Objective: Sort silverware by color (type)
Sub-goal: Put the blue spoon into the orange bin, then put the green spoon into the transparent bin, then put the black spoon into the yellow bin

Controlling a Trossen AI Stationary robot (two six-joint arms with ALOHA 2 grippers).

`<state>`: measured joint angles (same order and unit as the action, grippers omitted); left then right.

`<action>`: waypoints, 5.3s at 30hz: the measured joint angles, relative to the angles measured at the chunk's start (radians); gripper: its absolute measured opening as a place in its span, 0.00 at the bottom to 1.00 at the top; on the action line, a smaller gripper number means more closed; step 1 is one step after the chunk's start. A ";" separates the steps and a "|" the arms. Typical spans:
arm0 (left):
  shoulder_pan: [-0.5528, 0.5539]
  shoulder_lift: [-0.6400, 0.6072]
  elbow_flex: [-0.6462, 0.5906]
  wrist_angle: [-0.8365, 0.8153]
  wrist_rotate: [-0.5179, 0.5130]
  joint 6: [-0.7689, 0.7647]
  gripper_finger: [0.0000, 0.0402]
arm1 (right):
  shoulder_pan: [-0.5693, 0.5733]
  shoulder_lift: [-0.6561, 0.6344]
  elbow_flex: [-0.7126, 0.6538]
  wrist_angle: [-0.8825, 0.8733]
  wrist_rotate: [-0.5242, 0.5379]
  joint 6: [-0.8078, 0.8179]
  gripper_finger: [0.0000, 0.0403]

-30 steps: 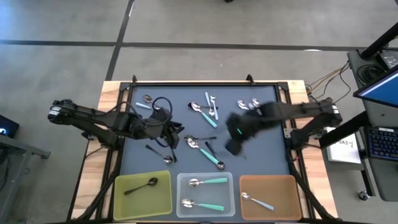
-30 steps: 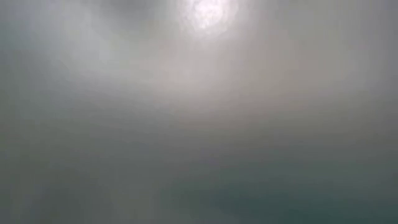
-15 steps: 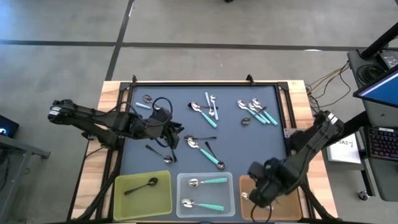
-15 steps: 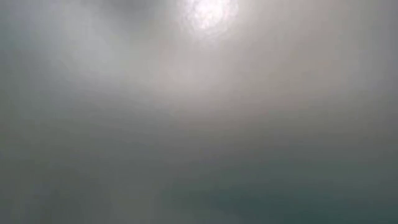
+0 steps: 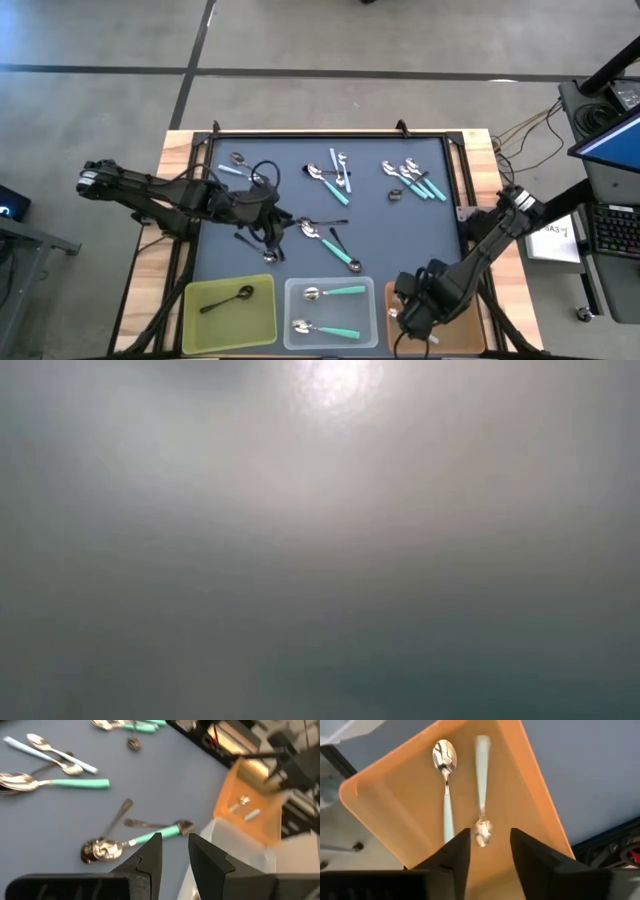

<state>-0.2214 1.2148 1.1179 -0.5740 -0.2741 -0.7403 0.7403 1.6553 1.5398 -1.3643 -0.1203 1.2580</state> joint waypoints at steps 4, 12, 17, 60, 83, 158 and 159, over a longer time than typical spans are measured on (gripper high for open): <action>0.000 0.000 0.000 -0.030 0.044 0.050 0.20 | -0.052 -0.039 0.011 -0.001 -0.005 -0.044 0.37; 0.000 0.001 -0.008 -0.051 0.067 0.078 0.20 | -0.225 -0.081 0.014 0.059 0.354 -0.158 0.34; 0.000 0.001 -0.008 -0.106 0.069 0.081 0.20 | -0.384 -0.035 -0.005 0.329 0.359 -0.404 0.31; -0.147 -0.089 -0.005 -0.258 -0.032 -0.055 0.19 | -0.596 0.379 -0.014 0.680 0.243 -0.570 0.03; -0.191 -0.089 -0.005 -0.258 -0.031 -0.109 0.19 | -0.603 0.391 -0.023 0.703 0.286 -0.578 0.30; -0.239 -0.064 -0.428 -0.299 0.056 0.264 0.26 | -0.260 0.224 0.115 0.680 0.189 -0.247 0.31; -0.239 -0.064 -0.454 -0.263 0.056 0.279 0.26 | -0.262 0.224 0.116 0.652 0.196 -0.248 0.31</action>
<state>-0.4603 1.1506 0.6642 -0.8374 -0.2182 -0.4608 0.4788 1.8793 1.6556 -0.7127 0.0757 1.0103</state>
